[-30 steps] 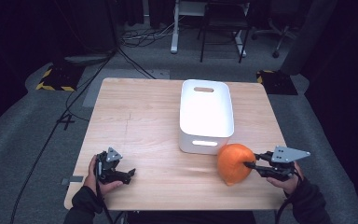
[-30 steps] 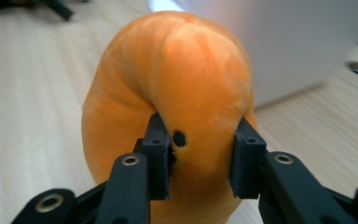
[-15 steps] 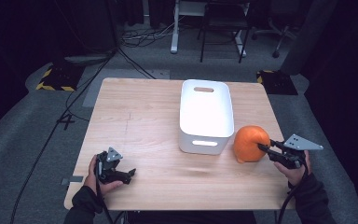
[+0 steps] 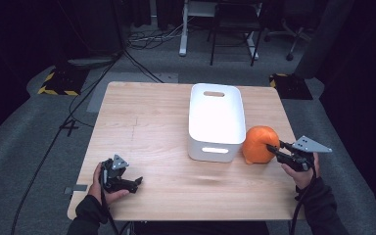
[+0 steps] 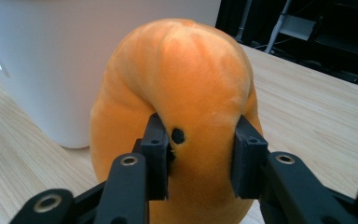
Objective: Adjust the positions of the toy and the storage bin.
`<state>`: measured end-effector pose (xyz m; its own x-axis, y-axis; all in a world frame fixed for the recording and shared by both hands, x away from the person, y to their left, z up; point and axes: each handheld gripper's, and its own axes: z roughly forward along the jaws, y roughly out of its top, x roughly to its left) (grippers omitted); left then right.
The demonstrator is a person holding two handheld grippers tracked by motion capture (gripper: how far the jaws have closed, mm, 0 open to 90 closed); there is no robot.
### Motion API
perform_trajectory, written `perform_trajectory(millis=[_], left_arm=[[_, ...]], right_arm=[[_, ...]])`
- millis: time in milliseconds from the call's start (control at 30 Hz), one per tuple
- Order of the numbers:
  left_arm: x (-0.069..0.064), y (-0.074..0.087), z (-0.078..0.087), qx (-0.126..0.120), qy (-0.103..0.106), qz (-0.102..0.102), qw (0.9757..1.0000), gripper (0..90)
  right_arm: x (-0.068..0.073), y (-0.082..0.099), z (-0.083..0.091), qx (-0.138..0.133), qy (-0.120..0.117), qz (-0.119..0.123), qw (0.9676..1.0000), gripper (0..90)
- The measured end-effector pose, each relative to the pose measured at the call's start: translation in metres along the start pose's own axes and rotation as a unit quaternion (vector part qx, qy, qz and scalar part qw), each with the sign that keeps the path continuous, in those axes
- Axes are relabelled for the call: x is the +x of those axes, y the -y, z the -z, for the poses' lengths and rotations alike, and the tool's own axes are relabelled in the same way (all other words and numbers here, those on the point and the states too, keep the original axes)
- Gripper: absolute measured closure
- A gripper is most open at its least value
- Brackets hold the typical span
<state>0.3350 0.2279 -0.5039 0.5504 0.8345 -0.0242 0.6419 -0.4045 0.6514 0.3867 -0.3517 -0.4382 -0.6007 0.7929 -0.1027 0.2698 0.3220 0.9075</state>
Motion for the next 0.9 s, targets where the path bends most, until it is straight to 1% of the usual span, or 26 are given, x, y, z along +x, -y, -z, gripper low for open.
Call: perform_trajectory(millis=[100, 133, 233, 367, 567, 733, 833, 900], left_arm=[[0.000, 0.000, 0.000, 0.000, 0.000, 0.000, 1.0000, 0.5], [0.000, 0.000, 0.000, 0.000, -0.001, -0.001, 1.0000, 0.5], [0.000, 0.000, 0.000, 0.001, -0.001, -0.001, 1.0000, 0.4], [0.000, -0.001, 0.000, 0.001, -0.001, -0.001, 1.0000, 0.3], [0.000, -0.001, 0.000, -0.001, -0.002, -0.001, 1.0000, 0.3], [0.000, -0.001, 0.000, 0.000, 0.000, -0.002, 1.0000, 0.4], [0.000, -0.001, 0.000, 0.000, 0.000, -0.002, 1.0000, 0.4], [0.000, -0.001, 0.000, 0.000, 0.000, -0.003, 1.0000, 0.4]], right_arm=[[0.000, 0.000, 0.000, -0.002, 0.005, -0.002, 1.0000, 64.6], [-0.001, 0.000, 0.000, -0.001, 0.008, 0.000, 1.0000, 64.8], [-0.003, 0.000, 0.000, -0.003, 0.009, -0.006, 0.9999, 65.2], [-0.005, -0.004, 0.000, -0.008, 0.013, -0.011, 0.9998, 65.4], [-0.008, -0.009, 0.000, -0.016, 0.018, -0.012, 0.9996, 65.5], [-0.010, -0.012, -0.001, -0.019, 0.024, -0.019, 0.9994, 65.6], [-0.011, -0.014, -0.001, -0.021, 0.025, -0.014, 0.9994, 65.7], [-0.011, -0.015, -0.001, -0.022, 0.028, -0.018, 0.9992, 65.7]])
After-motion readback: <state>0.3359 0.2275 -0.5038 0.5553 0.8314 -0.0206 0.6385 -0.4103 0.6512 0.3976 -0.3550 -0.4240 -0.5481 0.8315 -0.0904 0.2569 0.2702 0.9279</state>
